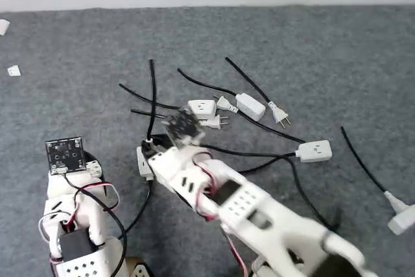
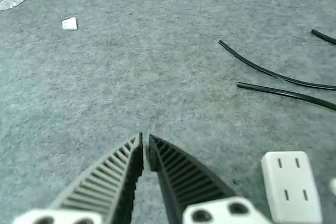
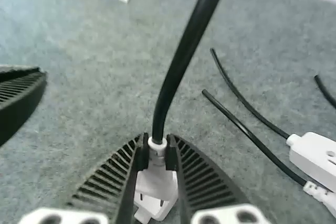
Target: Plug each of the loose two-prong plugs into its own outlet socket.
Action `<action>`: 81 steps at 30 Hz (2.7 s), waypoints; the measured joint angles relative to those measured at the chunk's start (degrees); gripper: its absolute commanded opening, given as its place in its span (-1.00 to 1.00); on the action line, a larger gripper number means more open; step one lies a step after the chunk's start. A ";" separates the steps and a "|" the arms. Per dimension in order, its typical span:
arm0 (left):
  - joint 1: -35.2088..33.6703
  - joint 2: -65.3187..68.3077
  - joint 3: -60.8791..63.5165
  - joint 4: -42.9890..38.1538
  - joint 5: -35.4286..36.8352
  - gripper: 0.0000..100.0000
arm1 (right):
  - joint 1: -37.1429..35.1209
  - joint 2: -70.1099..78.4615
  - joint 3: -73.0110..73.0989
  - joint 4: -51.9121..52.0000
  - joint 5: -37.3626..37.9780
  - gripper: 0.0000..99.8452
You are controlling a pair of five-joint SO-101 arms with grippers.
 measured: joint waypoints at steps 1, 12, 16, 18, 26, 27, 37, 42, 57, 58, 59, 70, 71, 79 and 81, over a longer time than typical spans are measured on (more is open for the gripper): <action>-0.09 0.09 0.00 0.00 0.00 -0.97 | 0.00 2.64 -1.67 -0.79 0.00 -0.98; 0.09 16.79 -5.63 -4.92 0.00 -0.97 | 0.09 9.41 -8.79 -2.11 0.00 -0.98; 0.09 26.46 -9.05 -7.12 -0.70 -0.97 | 0.00 10.90 -9.14 -2.29 0.00 -0.98; 0.09 31.47 -11.08 -7.47 -1.05 -0.97 | 0.09 12.04 -9.23 -2.37 0.00 -0.98; -0.88 46.42 -17.67 -9.14 -1.49 -0.97 | 0.09 18.55 -9.23 -10.90 2.20 -0.98; -0.97 47.12 -17.67 -9.49 -1.49 -0.97 | 0.00 19.52 -9.23 -12.84 2.29 -0.98; -1.05 47.82 -17.67 -9.49 -1.49 -0.97 | 0.88 24.88 -9.23 -21.45 2.37 -0.98; -1.05 47.91 -17.67 -9.49 -1.49 -0.97 | 2.02 25.58 -9.32 -21.45 2.37 -0.98; -1.05 48.18 -17.67 -9.58 -2.90 -0.97 | 2.11 25.23 -6.59 -22.15 2.37 -0.98; -1.05 48.18 -17.67 -9.58 -3.08 -0.97 | 1.76 24.62 -5.80 -22.24 2.37 -0.98; -1.05 48.18 -17.67 -9.58 -3.25 -0.97 | 1.58 24.18 -5.19 -22.33 2.37 -0.98; -1.05 48.18 -17.67 -9.58 -3.25 -0.97 | -0.09 23.38 -2.46 -21.36 2.73 -0.98; -1.05 48.18 -17.67 -9.58 -3.25 -0.97 | -0.09 23.38 -2.37 -21.27 2.73 -0.98; -1.05 48.18 -17.67 -9.58 -4.40 -0.97 | 1.76 22.59 -2.20 -23.30 2.73 -0.98; -1.05 48.18 -17.67 -9.58 -4.57 -0.97 | 2.29 19.52 -2.20 -21.54 2.73 -0.98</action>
